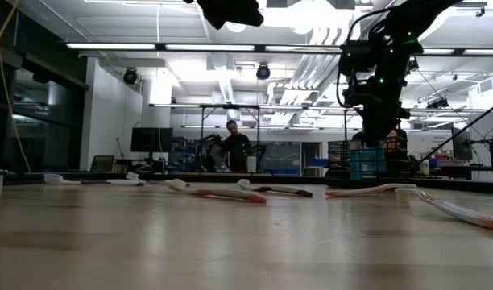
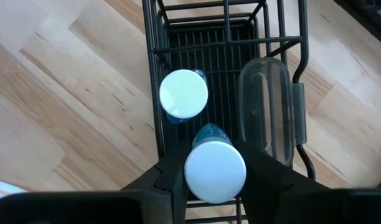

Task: Pick & Place toothbrushing station
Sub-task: Put the blue mouthwash bottle into the middle of the black mesh organizer

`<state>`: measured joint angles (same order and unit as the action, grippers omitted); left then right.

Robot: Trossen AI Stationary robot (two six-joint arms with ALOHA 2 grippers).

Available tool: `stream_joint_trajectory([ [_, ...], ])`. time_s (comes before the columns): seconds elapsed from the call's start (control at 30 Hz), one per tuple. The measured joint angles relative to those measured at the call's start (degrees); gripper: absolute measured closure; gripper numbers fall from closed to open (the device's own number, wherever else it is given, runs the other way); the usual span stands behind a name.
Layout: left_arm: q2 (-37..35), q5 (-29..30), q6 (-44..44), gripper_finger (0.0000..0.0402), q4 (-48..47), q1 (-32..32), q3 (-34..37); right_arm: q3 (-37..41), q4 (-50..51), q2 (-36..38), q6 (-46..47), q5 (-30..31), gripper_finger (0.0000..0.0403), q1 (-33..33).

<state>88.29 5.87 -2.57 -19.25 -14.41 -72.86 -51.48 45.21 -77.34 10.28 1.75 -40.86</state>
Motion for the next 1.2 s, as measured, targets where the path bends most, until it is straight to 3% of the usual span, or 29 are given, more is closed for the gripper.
stream_joint_trajectory([
  [1.2,0.02,0.02,0.0,0.0272,0.22,-0.53,0.0,0.0,-1.36,0.0,-3.0,-1.67,0.0295,-0.02],
])
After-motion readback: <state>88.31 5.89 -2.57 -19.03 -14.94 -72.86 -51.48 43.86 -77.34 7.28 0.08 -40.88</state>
